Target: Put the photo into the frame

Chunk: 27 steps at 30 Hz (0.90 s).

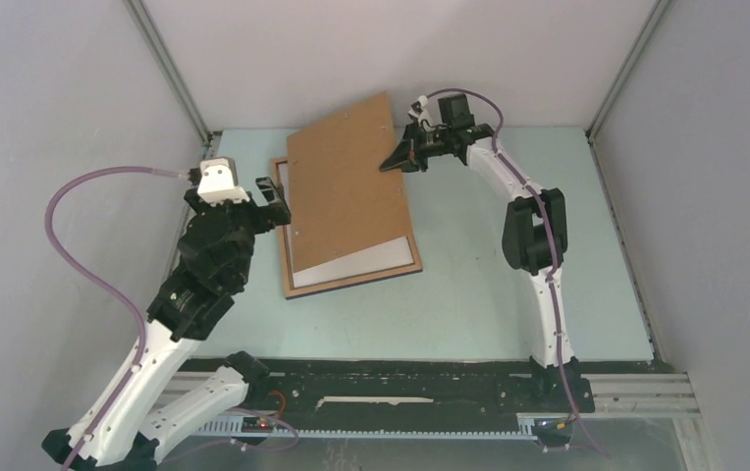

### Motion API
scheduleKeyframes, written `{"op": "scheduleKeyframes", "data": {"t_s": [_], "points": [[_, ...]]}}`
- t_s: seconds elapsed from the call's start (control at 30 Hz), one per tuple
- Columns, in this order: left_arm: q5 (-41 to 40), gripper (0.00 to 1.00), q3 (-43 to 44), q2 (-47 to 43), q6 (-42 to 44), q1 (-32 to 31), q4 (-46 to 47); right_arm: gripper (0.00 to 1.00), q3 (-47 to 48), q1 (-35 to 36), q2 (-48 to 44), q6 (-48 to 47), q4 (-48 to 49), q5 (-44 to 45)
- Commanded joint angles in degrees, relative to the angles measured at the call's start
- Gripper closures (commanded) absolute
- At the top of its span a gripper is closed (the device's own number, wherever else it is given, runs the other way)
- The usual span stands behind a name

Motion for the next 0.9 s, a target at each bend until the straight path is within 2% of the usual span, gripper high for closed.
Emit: {"op": "scheduleKeyframes", "data": {"t_s": [0.0,0.33,0.87], "points": [[0.7,0.06,-2.0,0.9,0.1,1.5,2.8,1.00,6.5,0.0,2.4,-0.5,-0.4,-4.8],[0.8,0.07,-2.7,1.0,-0.1,2.1,3.0,1.00,15.9,1.3,10.7,-0.3,-2.9,-5.5],[1.7,0.07,-2.9,0.3,-0.6,2.6,3.2,1.00,16.6,2.5,14.9,1.4,-0.8,-7.6]]}}
